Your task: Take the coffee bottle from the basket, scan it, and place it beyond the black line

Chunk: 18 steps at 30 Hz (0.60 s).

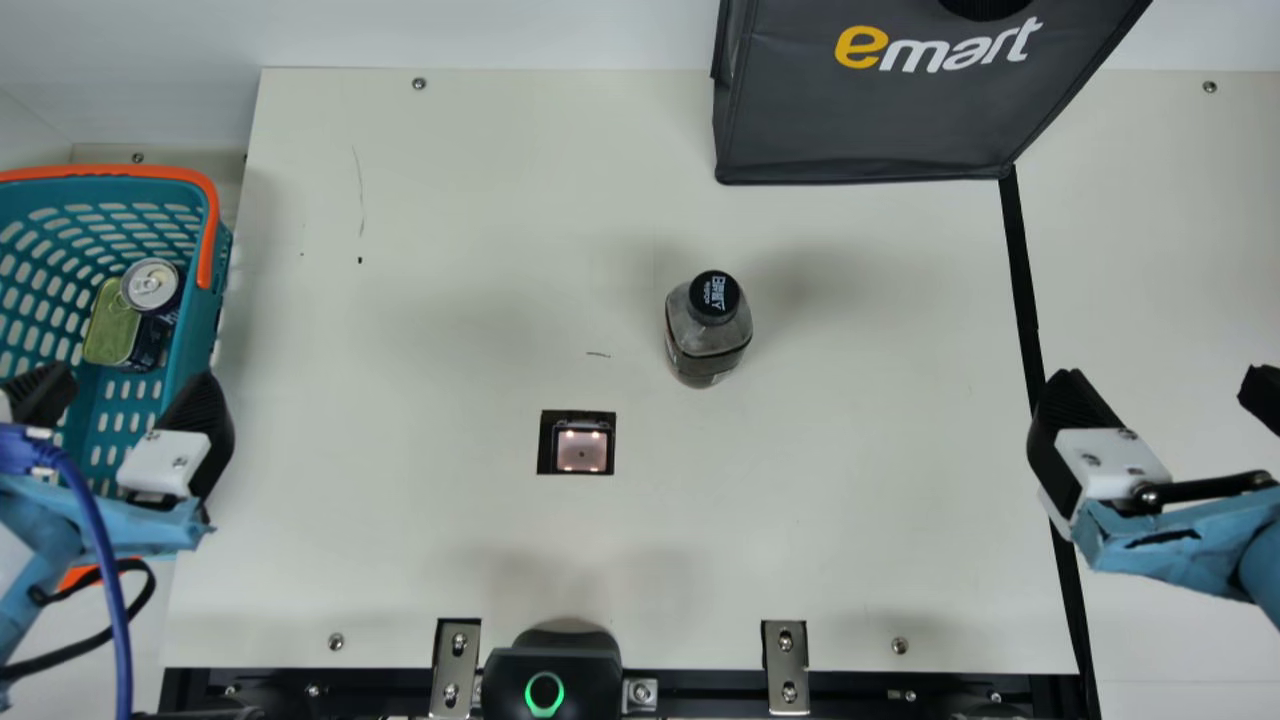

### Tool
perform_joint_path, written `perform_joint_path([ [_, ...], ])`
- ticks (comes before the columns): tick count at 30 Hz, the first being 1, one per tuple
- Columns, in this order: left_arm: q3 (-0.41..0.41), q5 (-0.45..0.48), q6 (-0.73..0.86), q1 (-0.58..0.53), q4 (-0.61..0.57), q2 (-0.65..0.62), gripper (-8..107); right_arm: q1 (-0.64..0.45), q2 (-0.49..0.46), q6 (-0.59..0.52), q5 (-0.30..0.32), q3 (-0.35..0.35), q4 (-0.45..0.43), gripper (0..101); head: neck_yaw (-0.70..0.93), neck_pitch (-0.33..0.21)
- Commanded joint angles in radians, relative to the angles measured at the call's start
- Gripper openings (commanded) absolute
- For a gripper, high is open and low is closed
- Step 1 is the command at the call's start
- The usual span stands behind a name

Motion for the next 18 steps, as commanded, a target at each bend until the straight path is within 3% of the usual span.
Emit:
perform_joint_path([
  [1,0.001,0.003,-0.003,-0.004,0.003,-0.003,90,0.0,0.0,0.0,0.0,0.0,0.0,91,0.0,-0.027],
  [18,0.0,0.004,-0.005,-0.006,0.005,-0.007,90,0.0,0.0,0.0,0.0,0.0,0.0,91,0.0,-0.027],
])
